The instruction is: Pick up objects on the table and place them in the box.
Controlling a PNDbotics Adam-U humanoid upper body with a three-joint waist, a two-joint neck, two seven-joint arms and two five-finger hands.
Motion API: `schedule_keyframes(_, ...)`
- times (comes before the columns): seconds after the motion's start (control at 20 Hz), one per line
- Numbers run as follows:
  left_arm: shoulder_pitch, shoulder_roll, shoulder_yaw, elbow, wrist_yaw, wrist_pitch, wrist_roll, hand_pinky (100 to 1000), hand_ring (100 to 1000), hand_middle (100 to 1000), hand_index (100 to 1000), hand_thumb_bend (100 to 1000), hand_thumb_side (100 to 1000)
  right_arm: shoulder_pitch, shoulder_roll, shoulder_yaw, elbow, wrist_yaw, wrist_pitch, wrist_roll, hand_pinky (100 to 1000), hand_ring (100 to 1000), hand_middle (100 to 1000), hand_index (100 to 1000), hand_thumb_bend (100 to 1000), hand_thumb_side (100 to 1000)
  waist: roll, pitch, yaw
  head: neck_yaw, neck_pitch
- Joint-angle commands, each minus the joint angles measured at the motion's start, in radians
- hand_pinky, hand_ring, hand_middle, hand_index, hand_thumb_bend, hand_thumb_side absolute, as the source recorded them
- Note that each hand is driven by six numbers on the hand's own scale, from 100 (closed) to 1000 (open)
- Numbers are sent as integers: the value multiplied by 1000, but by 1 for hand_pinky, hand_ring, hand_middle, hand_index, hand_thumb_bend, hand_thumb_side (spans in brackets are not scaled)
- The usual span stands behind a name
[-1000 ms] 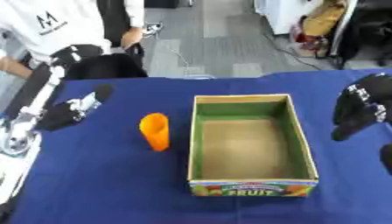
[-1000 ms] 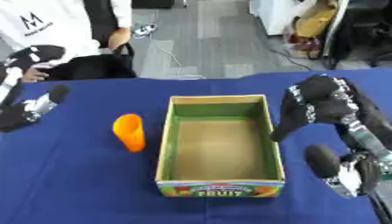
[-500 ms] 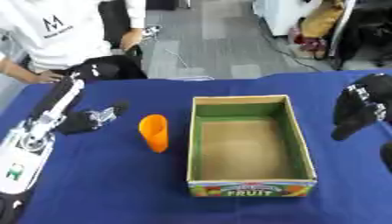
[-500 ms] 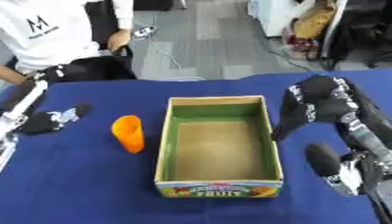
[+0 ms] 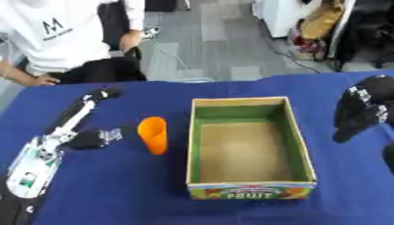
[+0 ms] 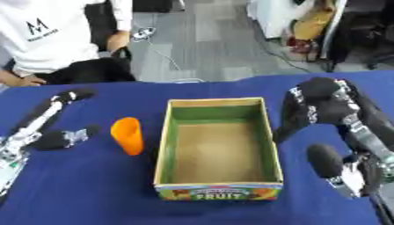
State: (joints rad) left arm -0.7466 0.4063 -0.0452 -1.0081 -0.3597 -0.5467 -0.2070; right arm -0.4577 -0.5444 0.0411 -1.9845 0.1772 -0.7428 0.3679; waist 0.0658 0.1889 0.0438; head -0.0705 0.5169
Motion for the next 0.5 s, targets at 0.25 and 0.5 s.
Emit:
schedule_keyframes(0.25,-43,14,9,53,42,-61,-121,1000,973,960,1000,1000,535,-25,-8,-3,-16,-11,-58,67,100,352,359,537,128,966,-5,-16,-7,-2,-19)
schedule_keyframes(0.5,-69,26,9,85,28,-66,-187,1000,981,977,1000,1000,540,-32,-4,-2,-16,-16,-58,72,100,352,361,537,127,967,-4,-15,-14,-2,-21)
